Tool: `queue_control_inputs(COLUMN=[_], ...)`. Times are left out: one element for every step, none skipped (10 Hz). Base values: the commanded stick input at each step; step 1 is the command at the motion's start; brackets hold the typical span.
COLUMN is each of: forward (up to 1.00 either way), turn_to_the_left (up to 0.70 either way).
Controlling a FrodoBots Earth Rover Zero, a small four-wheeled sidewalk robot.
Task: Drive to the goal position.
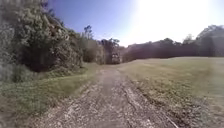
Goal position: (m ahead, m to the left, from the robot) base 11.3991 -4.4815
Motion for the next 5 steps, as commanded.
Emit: queue_control_inputs(forward=[0.3,0.3,0.3,0.3,0.3], turn_to_the_left=[0.0,0.0,0.0,0.0,0.0])
